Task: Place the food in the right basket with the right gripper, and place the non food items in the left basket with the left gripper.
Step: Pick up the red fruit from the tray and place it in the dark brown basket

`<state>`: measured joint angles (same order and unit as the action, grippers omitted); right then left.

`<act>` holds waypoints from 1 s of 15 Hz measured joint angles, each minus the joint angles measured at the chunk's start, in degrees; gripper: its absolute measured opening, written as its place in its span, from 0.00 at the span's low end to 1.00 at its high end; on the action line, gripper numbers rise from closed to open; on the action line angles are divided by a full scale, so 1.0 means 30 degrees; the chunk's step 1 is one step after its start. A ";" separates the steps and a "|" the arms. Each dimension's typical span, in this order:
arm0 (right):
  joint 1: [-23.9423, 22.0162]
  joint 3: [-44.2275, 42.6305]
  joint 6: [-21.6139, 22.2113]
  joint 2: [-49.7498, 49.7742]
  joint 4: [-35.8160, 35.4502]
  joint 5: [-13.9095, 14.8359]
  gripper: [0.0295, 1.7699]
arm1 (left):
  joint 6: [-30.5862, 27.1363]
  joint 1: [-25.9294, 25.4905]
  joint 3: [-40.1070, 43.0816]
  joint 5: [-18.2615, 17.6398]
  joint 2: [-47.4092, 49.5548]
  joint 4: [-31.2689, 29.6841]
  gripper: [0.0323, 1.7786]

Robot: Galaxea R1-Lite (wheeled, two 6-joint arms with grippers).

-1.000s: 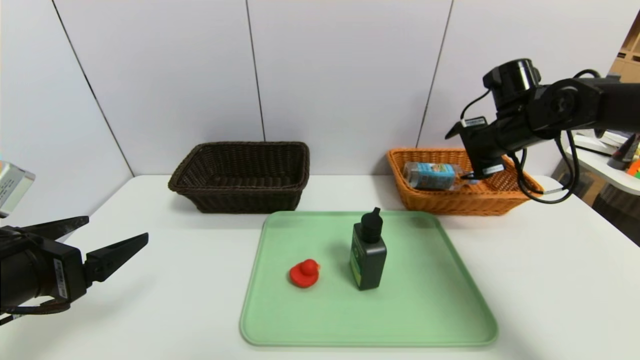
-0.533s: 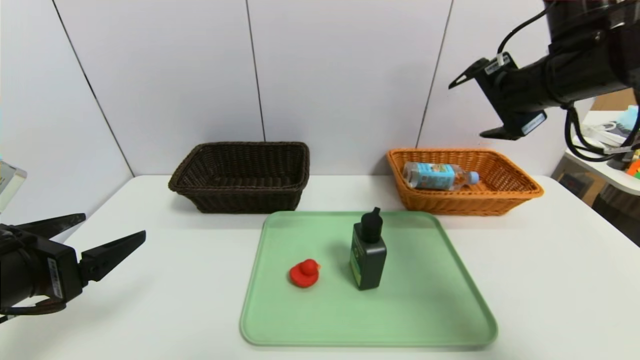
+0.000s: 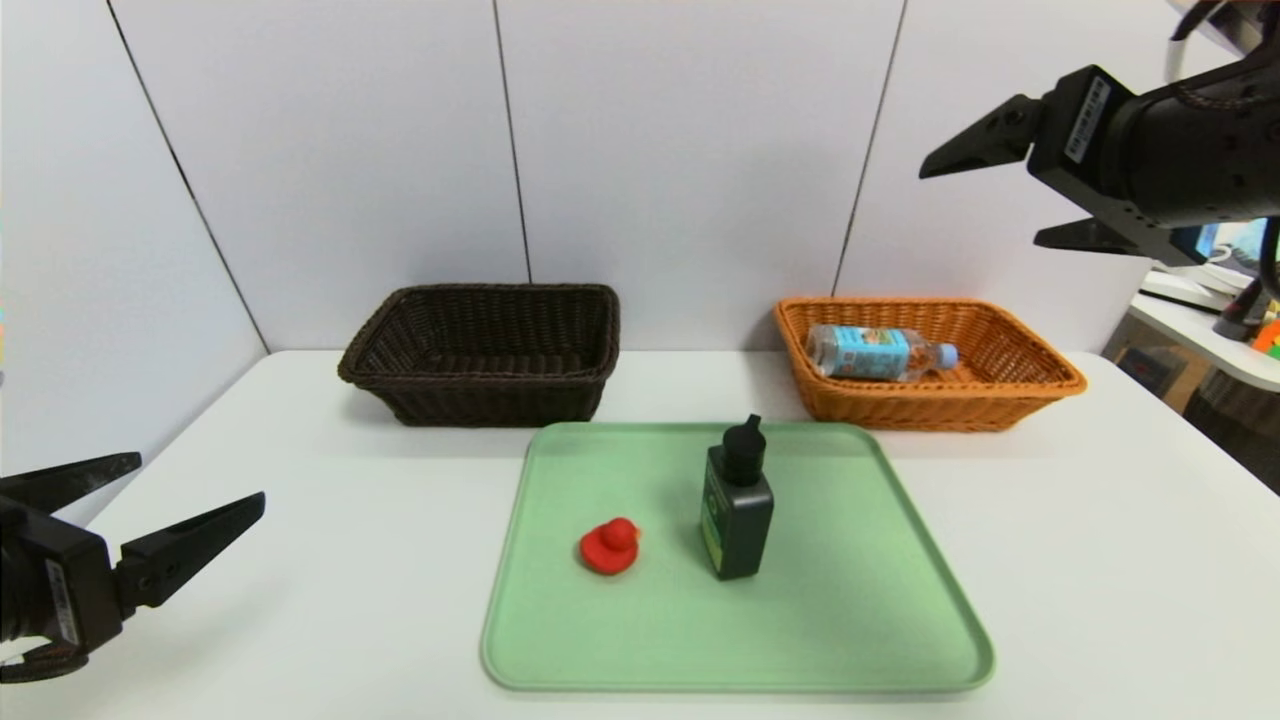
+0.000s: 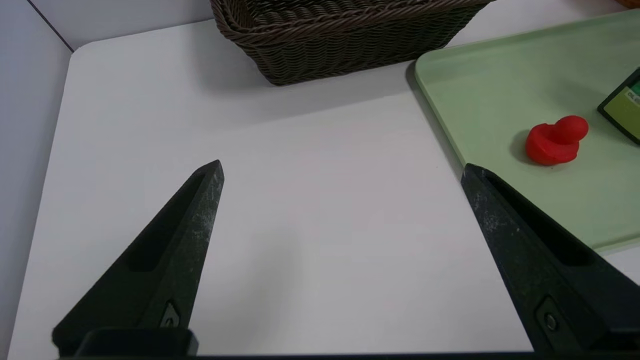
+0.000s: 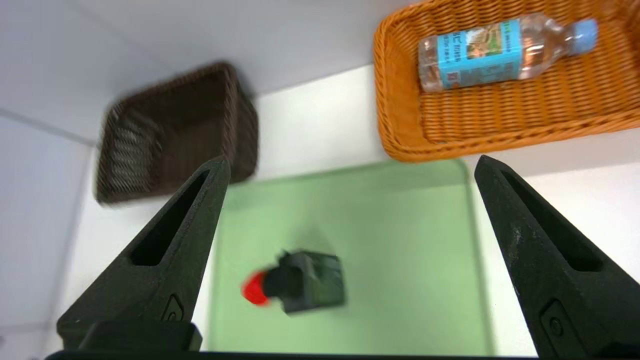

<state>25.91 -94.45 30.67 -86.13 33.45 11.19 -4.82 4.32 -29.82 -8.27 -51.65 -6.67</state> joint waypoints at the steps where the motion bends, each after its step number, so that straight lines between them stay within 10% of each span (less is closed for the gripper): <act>1: 0.0167 0.0825 -0.1349 0.0731 -0.0037 0.0016 0.95 | -0.0012 0.0000 -0.0158 0.0000 0.0256 0.0378 0.95; 7: 0.0561 0.5933 -0.8570 0.5043 -0.0134 0.0061 0.96 | -0.0378 0.0114 -0.0524 -0.0045 0.1195 0.1142 0.95; 15: 0.0479 0.9058 -0.8854 0.7883 -0.1686 0.0033 0.96 | 0.0662 0.4551 -0.1654 0.0167 0.0183 0.1544 0.95</act>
<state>27.34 -67.28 4.11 -62.48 28.39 11.29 -2.83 17.97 -34.78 -7.77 -51.10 -2.04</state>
